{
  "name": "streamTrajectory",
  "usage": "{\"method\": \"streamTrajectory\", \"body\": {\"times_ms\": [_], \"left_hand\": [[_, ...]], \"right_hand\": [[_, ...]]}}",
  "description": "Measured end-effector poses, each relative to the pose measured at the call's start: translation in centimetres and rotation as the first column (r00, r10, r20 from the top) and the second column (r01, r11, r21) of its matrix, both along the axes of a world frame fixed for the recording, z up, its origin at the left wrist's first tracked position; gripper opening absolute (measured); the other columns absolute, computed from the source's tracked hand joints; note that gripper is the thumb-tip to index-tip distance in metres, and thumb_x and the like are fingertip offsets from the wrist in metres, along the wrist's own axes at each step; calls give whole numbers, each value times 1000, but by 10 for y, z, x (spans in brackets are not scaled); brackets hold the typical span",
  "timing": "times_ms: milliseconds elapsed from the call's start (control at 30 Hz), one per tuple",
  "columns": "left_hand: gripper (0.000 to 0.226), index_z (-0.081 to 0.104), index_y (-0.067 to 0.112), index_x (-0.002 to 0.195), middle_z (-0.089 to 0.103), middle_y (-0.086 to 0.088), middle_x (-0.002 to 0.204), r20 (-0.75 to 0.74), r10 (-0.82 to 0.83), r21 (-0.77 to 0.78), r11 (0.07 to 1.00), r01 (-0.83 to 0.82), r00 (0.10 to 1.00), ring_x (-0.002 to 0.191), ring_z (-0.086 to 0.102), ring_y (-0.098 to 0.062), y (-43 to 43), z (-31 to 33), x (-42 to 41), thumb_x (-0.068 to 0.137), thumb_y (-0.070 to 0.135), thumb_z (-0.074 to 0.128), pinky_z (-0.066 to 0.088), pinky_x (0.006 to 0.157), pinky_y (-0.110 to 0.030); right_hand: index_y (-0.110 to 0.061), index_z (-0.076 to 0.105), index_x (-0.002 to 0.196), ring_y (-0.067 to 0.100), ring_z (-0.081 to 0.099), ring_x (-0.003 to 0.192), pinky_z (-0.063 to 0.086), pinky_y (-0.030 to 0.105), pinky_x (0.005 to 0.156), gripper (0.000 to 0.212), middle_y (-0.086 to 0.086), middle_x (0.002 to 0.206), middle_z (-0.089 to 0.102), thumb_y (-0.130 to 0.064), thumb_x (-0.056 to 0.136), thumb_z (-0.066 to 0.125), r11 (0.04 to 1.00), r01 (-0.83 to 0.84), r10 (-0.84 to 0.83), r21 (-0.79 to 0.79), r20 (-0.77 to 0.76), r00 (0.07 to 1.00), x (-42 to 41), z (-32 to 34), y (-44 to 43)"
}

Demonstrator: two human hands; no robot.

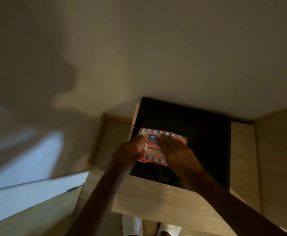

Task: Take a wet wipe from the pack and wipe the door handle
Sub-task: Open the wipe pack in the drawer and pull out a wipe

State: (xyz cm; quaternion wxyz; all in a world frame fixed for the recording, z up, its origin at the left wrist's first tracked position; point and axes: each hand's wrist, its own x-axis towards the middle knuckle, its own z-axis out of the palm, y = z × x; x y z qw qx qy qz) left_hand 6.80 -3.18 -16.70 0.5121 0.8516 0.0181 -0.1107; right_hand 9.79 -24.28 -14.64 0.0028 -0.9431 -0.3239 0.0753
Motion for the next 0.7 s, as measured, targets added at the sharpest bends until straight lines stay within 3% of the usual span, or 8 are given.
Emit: {"method": "streamTrajectory", "body": {"times_ms": [100, 167, 233, 300, 433, 500, 633, 700], "left_hand": [[46, 46, 33, 128, 66, 11, 98, 31, -11, 68, 998, 9, 999, 79, 64, 17, -1, 4, 1, 84, 41, 50, 60, 61, -21], [50, 48, 25, 131, 66, 8, 100, 24, -27, 92, 995, 25, 999, 75, 61, 21, -2, 7, 2, 84, 43, 51, 59, 62, -19], [52, 48, 20, 134, 66, 5, 107, 33, -34, 153, 988, 28, 999, 83, 65, 9, -3, 8, 2, 87, 38, 59, 61, 67, -23], [57, 43, 21, 138, 65, 2, 118, -3, -27, 186, 982, 27, 1000, 97, 68, -8, -1, 6, 3, 87, 31, 65, 62, 74, -32], [65, 39, 24, 142, 61, -5, 130, -81, -15, 69, 997, 20, 997, 109, 66, -16, 1, 3, 5, 84, 28, 69, 61, 79, -38], [63, 41, 28, 141, 60, -4, 130, -85, 2, 49, 999, 2, 996, 109, 65, -15, 0, 4, 7, 83, 35, 66, 61, 79, -38], [62, 47, 28, 137, 58, -4, 129, -47, 21, 143, 990, -14, 999, 109, 64, -17, -2, -2, 11, 78, 41, 64, 60, 82, -39], [62, 48, 28, 135, 58, -4, 127, -57, 19, 155, 988, -10, 998, 109, 64, -18, -3, -5, 12, 77, 40, 67, 59, 83, -40]], "right_hand": [[-17, 49, 131, 26, 64, 104, 55, 39, 81, 62, 10, 121, 64, -38, 78, 73, 986, 121, -107, 118, -115, 988, 15, 21, 7], [-19, 57, 120, 20, 60, 101, 51, 32, 80, 33, 6, 113, 63, -37, 92, 56, 912, 294, -247, 286, -189, 950, 31, 28, 10], [-21, 64, 105, 18, 57, 95, 48, 29, 75, 24, 4, 102, 60, -37, 96, 48, 771, 476, -424, 423, -217, 879, 47, 26, 11], [-23, 66, 97, 17, 57, 92, 47, 25, 72, 15, 2, 100, 57, -31, 93, 54, 620, 594, -537, 512, -274, 798, 60, 19, 11], [-20, 62, 96, 11, 55, 79, 52, 32, 71, 9, -1, 92, 56, -20, 87, 64, 406, 673, -634, 618, -340, 695, 60, 18, 6], [-22, 59, 90, 9, 56, 73, 53, 34, 67, 7, -4, 84, 58, -16, 87, 62, 436, 642, -578, 630, -351, 737, 52, 16, 5], [-22, 63, 102, 12, 61, 94, 52, 28, 81, 13, -1, 104, 65, -24, 90, 61, 666, 576, -468, 474, -336, 818, 30, 9, 0], [-18, 65, 103, 18, 59, 100, 47, 27, 86, 14, 4, 109, 64, -24, 91, 61, 707, 558, -437, 434, -351, 828, 23, 10, -2]]}}
